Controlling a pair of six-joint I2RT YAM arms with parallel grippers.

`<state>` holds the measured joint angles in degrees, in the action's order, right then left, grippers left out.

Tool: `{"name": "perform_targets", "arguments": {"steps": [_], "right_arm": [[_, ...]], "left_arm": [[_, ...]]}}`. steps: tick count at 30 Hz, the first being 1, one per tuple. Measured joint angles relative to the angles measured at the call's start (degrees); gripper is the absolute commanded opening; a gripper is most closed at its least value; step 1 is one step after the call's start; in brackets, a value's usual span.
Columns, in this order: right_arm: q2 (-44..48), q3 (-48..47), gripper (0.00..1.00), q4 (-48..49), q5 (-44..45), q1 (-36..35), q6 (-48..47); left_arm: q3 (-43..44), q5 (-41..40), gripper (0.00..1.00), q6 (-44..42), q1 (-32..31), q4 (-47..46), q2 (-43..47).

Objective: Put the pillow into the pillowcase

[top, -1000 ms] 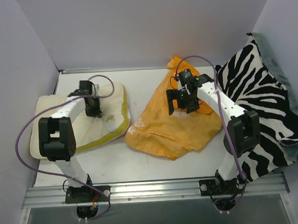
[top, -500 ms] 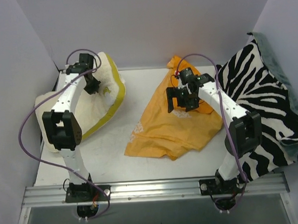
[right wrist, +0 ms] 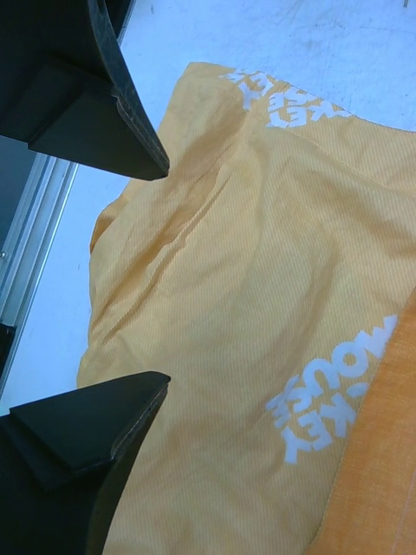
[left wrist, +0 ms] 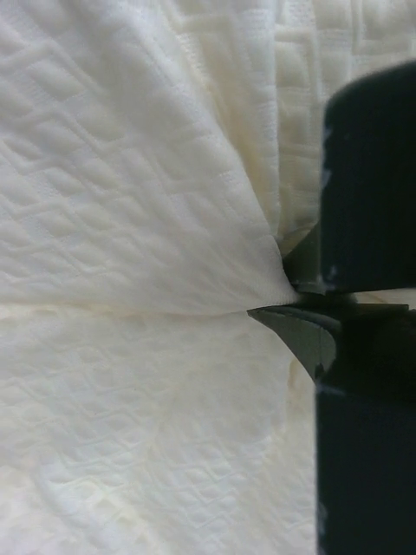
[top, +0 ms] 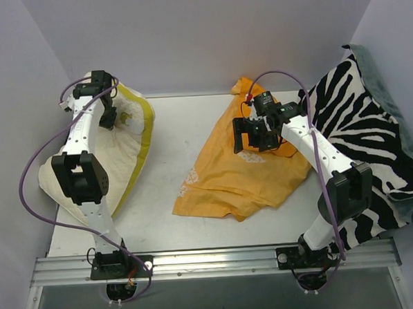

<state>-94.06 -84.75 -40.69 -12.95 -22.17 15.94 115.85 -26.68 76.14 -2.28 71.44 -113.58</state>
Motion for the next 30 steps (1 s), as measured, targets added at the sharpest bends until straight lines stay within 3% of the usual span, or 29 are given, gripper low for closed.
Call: {"name": "perform_targets", "arguments": {"steps": [2,5,6,7,11,17,22,25,30], "right_arm": [[0.0,0.0,1.00,0.0,-0.3,0.0,-0.8],[0.0,0.0,0.99,-0.8,-0.7,0.1,-2.7],[0.0,0.0,0.99,-1.4,-0.7,0.1,-3.4],[0.0,0.0,0.99,-2.0,-0.6,0.0,-4.1],[0.1,1.5,0.99,-3.5,2.1,0.0,-5.9],[-3.9,2.6,0.99,-4.8,3.5,-0.2,-6.6],[-8.7,2.9,0.99,-4.4,2.8,-0.8,-6.5],[-9.0,3.0,0.98,-4.2,2.0,-0.8,-6.2],[-8.7,2.9,0.98,-3.6,-0.1,-0.1,-5.0]], "left_arm": [[2.5,0.5,0.20,-0.2,3.0,-0.3,-3.1],[5.3,1.3,0.61,-4.2,6.8,-1.4,-7.8],[6.2,2.2,0.85,-6.5,7.5,-1.6,-9.0],[7.0,3.2,0.89,-9.6,8.0,-2.3,-9.9],[6.1,7.7,0.97,-23.2,6.0,-8.2,-9.5],[-26.4,19.6,0.97,-41.0,-10.6,-27.3,12.3],[-43.9,31.1,0.97,-46.3,-23.1,-38.4,25.1],[-50.6,30.6,0.93,-46.9,-29.0,-42.2,24.0],[-51.6,24.7,0.78,-47.4,-39.2,-43.1,10.9]]}}
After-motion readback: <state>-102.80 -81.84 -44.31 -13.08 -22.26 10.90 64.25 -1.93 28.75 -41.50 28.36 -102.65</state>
